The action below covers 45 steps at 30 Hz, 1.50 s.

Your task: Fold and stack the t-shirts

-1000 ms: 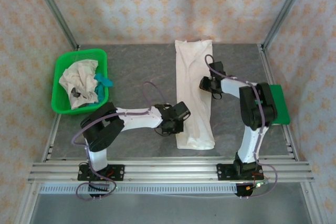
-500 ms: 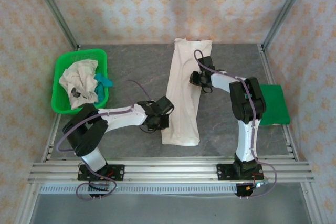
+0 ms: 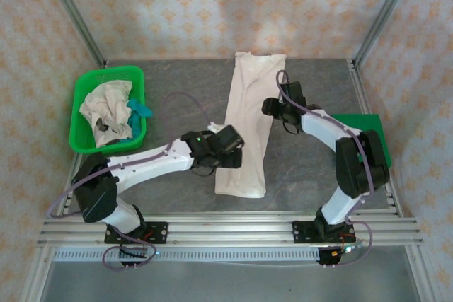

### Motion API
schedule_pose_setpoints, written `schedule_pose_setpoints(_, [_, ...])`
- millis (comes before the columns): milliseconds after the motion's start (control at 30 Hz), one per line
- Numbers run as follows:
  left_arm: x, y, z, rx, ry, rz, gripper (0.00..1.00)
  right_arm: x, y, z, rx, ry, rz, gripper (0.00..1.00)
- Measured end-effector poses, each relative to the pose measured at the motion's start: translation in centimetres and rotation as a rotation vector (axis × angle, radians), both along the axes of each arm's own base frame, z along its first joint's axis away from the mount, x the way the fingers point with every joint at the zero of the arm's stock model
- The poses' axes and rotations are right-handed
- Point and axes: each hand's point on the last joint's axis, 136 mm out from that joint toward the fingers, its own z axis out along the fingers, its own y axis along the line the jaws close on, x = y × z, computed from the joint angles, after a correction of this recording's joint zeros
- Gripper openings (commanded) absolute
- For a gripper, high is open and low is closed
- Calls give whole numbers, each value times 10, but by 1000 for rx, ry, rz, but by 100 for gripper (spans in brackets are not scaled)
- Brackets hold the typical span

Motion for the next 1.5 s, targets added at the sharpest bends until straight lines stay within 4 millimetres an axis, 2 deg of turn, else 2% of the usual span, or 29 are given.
schedule_pose_setpoints(67, [0, -20, 6, 54, -38, -38, 96, -7, -5, 7, -3, -19, -13, 59])
schedule_pose_setpoints(133, [0, -35, 3, 123, -58, -70, 92, -13, -9, 10, -10, -28, -22, 59])
schedule_pose_setpoints(233, [-1, -50, -18, 255, -67, -109, 84, -17, -14, 15, -20, -39, -35, 59])
schedule_pose_setpoints(300, [-1, -50, -36, 337, -54, -123, 79, -18, -15, 20, -22, -51, -39, 59])
schedule_pose_setpoints(367, [-2, -43, -54, 416, -32, -128, 77, -18, -16, 25, -21, -62, -42, 59])
schedule_pose_setpoints(467, [-3, -32, -68, 490, -8, -129, 76, -19, -17, 26, -22, -65, -45, 59])
schedule_pose_setpoints(767, [-1, -23, -70, 520, -12, -107, 77, -25, -19, 15, -31, -37, -44, 59])
schedule_pose_setpoints(967, [2, 17, -87, 586, 36, -45, 77, -26, -16, 16, -20, -36, -33, 60])
schedule_pose_setpoints(1100, [5, 37, -84, 581, 47, 5, 77, -26, -12, 17, -5, -33, -17, 60])
schedule_pose_setpoints(1200, [7, 49, -72, 534, 32, 47, 78, -25, -3, 20, 13, -34, 4, 60])
schedule_pose_setpoints(1333, [7, 59, -61, 431, 27, 98, 78, -18, 22, 17, 32, -24, 52, 60])
schedule_pose_setpoints(1400, [6, 62, -63, 397, 37, 121, 78, -15, 37, 13, 37, -14, 80, 60])
schedule_pose_setpoints(1500, [1, 70, -77, 377, 75, 143, 78, -11, 58, 6, 42, 4, 117, 59])
